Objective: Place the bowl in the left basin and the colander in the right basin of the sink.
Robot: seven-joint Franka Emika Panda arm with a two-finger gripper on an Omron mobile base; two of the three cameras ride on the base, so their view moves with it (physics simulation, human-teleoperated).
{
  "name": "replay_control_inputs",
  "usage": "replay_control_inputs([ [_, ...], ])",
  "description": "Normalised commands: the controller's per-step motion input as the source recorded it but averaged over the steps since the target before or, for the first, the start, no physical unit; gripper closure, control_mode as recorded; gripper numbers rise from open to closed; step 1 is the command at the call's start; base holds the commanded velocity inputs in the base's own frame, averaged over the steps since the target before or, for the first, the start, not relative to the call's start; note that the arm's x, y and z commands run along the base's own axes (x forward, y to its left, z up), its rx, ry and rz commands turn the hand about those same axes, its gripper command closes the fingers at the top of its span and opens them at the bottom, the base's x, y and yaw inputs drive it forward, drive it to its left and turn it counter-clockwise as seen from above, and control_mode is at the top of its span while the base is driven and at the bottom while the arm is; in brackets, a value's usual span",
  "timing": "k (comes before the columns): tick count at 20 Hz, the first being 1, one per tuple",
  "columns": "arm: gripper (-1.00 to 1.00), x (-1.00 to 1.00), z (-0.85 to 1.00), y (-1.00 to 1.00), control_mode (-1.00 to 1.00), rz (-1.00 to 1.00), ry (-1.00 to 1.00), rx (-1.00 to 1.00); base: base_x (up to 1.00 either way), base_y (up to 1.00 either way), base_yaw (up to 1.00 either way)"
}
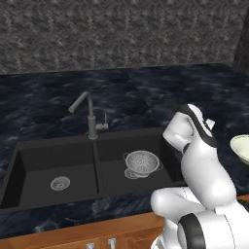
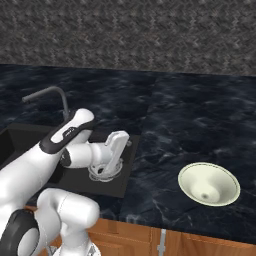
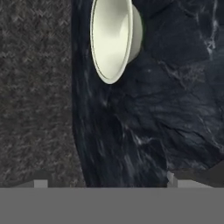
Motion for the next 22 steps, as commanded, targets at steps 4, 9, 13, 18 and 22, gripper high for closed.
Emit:
replay_control_inputs([
  [4,-1.0,-0.23,0.48,-0.31,-1.0,-0.36,0.32,0.0,0.0,0.0,0.0],
  [9,-1.0,-0.13,0.53,-0.28,-1.0,-0.32,0.31,0.0,0.0,0.0,0.0],
  [13,-1.0,-0.11,0.57,-0.28,-1.0,-0.29,0.33,0.02,0.0,0.0,0.0],
  [18,-1.0,-0.04,0.58,-0.23,-1.0,-0.26,0.32,0.01,0.0,0.0,0.0],
  [22,-1.0,-0.06,0.57,-0.12,-1.0,-0.22,0.25,0.0,0.0,0.0,0.0],
])
